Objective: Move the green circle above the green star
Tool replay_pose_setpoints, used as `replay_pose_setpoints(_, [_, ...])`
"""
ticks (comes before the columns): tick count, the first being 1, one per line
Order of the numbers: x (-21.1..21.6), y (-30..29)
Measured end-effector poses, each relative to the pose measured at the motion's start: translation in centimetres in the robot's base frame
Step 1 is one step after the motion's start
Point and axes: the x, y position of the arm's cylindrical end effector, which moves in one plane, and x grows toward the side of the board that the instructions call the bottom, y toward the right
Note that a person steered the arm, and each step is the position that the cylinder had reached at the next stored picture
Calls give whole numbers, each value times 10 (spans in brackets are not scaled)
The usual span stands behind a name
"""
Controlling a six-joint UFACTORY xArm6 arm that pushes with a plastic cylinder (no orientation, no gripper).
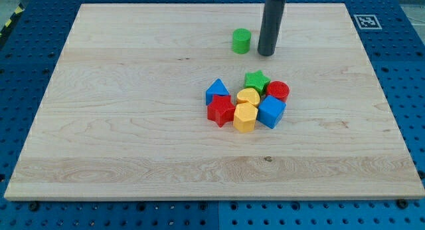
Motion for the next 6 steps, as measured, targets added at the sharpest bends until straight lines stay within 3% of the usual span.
replay_pose_setpoints(1, [-42, -24])
replay_pose_setpoints(2, [-57, -54])
replay_pose_setpoints(4, [30, -65])
replay_pose_setpoints(6, [2, -64])
